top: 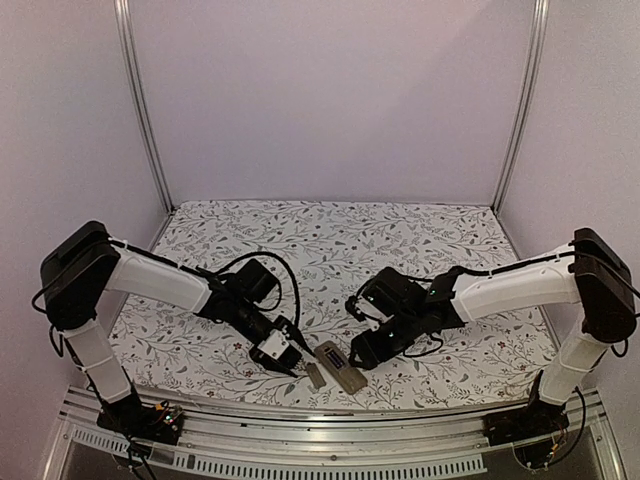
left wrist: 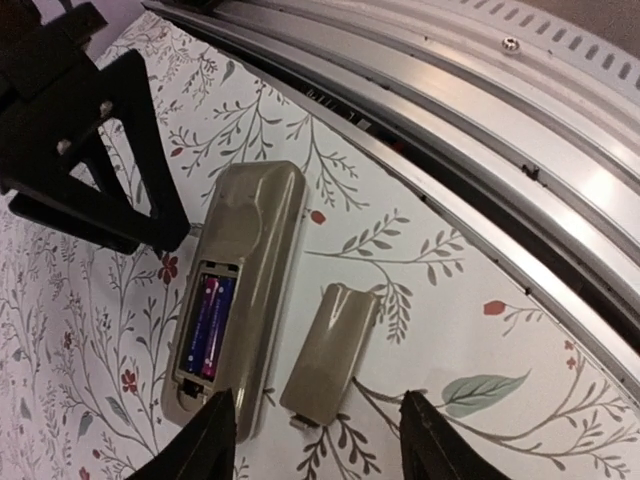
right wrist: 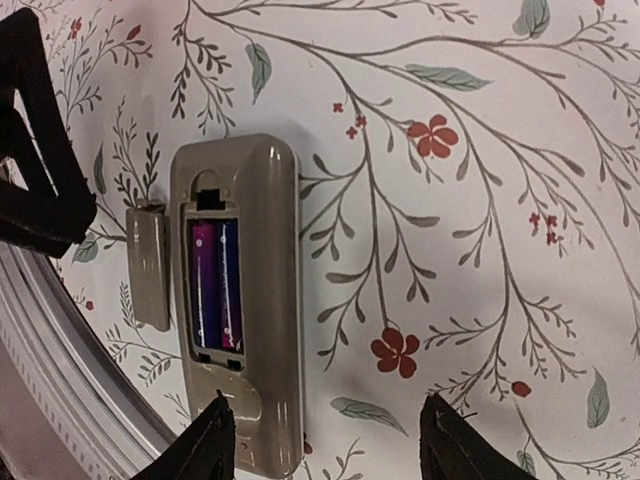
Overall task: Load the batteries into the remote control
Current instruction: Pick up the battery cover from the center of the board.
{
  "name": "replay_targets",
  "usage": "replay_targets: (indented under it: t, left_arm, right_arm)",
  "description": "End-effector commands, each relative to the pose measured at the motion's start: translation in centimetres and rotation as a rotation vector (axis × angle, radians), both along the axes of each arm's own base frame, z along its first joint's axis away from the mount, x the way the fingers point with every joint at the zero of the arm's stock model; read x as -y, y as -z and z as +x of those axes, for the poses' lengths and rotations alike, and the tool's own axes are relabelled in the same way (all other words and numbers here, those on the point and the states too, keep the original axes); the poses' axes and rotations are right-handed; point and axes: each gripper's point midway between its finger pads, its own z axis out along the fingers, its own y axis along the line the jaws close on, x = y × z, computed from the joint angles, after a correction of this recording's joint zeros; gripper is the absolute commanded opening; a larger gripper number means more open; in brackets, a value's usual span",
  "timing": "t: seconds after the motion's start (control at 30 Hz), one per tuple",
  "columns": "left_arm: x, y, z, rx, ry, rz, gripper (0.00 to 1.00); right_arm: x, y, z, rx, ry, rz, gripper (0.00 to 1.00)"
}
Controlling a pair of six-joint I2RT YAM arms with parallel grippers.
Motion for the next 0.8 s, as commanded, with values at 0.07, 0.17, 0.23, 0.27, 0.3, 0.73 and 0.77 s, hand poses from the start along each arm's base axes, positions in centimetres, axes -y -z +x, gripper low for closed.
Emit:
replay_targets:
  t: [0.07, 0.17, 0.23, 0.27, 0.3, 0.73, 0.77]
  left_arm:
    - [0.2, 1.8, -2.6, -0.042, 0.057, 0.087, 0.57]
    - [1.6, 1.7, -2.2, -0.064, 0.027, 0.092, 0.56]
    - [1.3, 2.4, -2.3, -0.062, 0.038, 0.128, 0.54]
    - [1.0, 2.8, -2.4, -0.07, 0.043, 0.158, 0.53]
    - [0.7, 3.2, -2.5, -0.081, 0.047, 0.187, 0.5]
    - [1.4, 5.1, -0.2, -0.054, -0.039, 0.359, 0.47]
    - [1.3, 5.2, -0.2, -0.053, -0.038, 0.374, 0.47]
  right_arm:
    - [-0.7, -2.3, -2.0, 0.134, -0.023, 0.09, 0.63]
    - [-0.3, -1.6, -2.3, 0.114, 0.012, 0.096, 0.63]
    - [0.0, -1.3, -2.3, 0.11, 0.031, 0.099, 0.63]
    - [0.2, -1.4, -2.3, 0.114, 0.038, 0.101, 0.63]
    - [0.3, -1.7, -2.2, 0.122, 0.041, 0.108, 0.63]
    - [1.4, -2.8, -2.1, 0.171, 0.03, 0.118, 0.63]
    - [1.4, -2.8, -2.2, 0.172, 0.029, 0.121, 0.63]
